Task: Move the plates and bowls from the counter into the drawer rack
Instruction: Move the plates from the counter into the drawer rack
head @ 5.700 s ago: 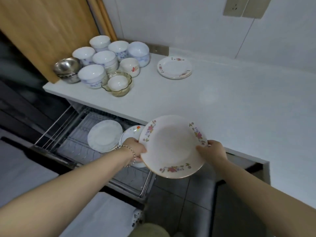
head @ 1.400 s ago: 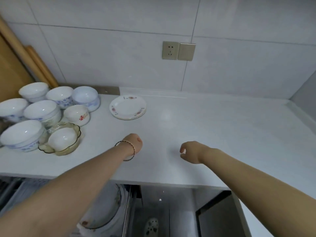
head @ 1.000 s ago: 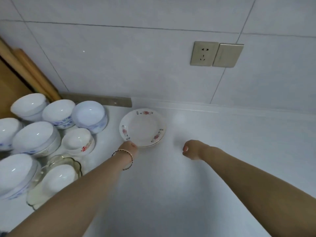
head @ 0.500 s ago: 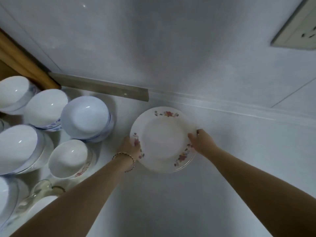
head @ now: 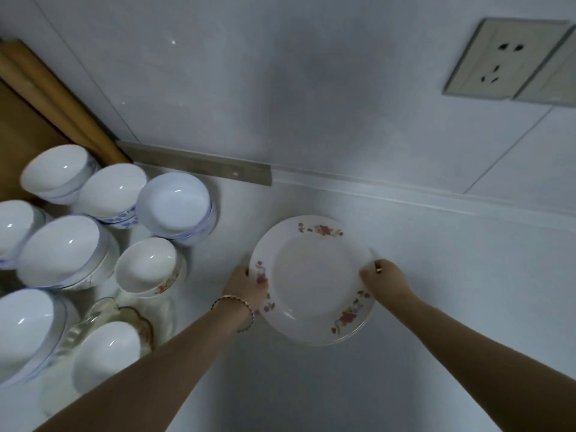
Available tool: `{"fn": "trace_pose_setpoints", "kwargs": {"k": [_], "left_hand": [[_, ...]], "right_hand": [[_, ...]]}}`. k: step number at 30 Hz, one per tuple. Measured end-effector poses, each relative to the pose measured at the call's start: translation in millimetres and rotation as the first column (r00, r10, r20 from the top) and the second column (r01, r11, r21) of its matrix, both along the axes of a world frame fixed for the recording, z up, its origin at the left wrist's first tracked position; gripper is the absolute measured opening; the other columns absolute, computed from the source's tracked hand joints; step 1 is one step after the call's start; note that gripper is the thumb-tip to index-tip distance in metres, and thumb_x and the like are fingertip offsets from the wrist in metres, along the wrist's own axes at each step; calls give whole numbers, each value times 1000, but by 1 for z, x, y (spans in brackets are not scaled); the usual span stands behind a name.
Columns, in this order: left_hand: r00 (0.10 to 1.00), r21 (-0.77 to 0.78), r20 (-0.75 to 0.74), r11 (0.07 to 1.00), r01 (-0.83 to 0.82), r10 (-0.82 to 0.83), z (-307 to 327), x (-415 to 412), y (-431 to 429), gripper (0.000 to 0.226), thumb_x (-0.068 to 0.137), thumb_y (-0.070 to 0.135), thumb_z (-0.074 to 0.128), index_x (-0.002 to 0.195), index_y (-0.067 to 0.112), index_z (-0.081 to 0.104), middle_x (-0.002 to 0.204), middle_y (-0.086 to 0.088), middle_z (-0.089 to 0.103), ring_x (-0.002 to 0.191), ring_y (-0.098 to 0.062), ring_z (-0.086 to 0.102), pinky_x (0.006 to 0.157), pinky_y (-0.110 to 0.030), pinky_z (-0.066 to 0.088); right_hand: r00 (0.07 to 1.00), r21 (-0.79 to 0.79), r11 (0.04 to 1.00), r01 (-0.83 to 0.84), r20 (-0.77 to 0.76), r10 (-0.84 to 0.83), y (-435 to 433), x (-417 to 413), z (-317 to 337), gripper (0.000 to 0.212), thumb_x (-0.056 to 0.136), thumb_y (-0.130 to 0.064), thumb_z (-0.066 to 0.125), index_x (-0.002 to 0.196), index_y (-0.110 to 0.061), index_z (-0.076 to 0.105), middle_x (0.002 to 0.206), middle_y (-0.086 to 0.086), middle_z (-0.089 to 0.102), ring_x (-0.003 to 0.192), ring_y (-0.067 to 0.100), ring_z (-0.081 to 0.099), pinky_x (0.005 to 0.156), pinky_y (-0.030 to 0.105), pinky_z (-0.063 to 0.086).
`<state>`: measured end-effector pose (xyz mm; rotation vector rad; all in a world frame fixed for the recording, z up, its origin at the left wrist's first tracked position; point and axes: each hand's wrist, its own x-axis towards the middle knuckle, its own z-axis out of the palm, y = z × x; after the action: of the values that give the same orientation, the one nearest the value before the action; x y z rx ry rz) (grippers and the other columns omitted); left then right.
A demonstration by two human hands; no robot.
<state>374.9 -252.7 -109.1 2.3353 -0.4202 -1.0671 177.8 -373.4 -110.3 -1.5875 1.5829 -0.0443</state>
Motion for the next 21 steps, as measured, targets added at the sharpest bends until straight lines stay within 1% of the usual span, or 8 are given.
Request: {"fn": "trace_pose_setpoints", "kwargs": {"k": [3,7,10,12,14,16,19,21], "left_hand": [[999,-18,-18,999,-34,33,21,-31,29,13,85,13,61,94,6,55,94,-14,61,80,-25,57,75,-35,53],[1000,-44,-11,999,-14,13,47,-71,67,29,85,17,60,108,-1,60,104,-16,66,80,-24,58,67,-28,50],[1000,-49,-10,999,-14,14,65,-99,96,32,85,21,60,108,-2,59,108,-15,66,91,-28,65,79,-27,52],[999,-71,-12,997,-40,39,70,-115,116,35,81,22,63,105,-4,61,106,-19,69,95,-33,69,86,-40,56],[999,-89,-15,995,-41,40,74,-133,140,34,81,21,63,103,-5,62,103,-22,70,94,-37,69,81,-47,58],[998,-113,-15,991,-70,69,84,-153,166,32,82,19,63,102,-6,62,102,-23,70,92,-40,69,77,-47,59],[992,-118,5,985,-127,128,93,-178,210,30,85,17,61,105,-5,63,100,-22,69,87,-34,69,69,-37,59],[990,-107,37,985,-135,139,98,-189,238,28,86,16,60,106,-4,62,99,-20,67,81,-30,63,56,-29,53]], "right_hand": [[1000,-29,1000,-5,26,6,25,-30,24,18,91,-14,46,80,-3,54,58,1,52,61,22,53,56,25,37],[999,-92,995,-38,2,38,60,-70,55,23,92,-15,44,77,-4,56,55,-1,52,51,8,46,47,21,33],[998,-97,993,-68,-16,67,89,-100,74,29,92,-14,40,66,-4,51,55,0,49,49,9,45,45,20,30],[997,-88,993,-80,-17,79,110,-120,84,31,90,-13,41,59,-10,42,57,0,45,51,11,43,45,22,29],[996,-112,989,-94,-1,94,131,-137,91,30,88,-12,44,59,-11,42,59,1,45,58,18,47,52,23,34],[994,-140,985,-104,18,108,151,-153,98,27,87,-12,47,60,-9,46,59,0,46,70,24,51,57,24,37],[987,-164,975,-150,38,158,188,-173,104,33,87,-12,49,55,-12,42,57,0,45,73,25,51,47,22,33],[983,-157,973,-169,44,178,214,-181,107,30,87,-12,49,57,-10,46,59,2,49,74,25,52,51,24,36]]}}
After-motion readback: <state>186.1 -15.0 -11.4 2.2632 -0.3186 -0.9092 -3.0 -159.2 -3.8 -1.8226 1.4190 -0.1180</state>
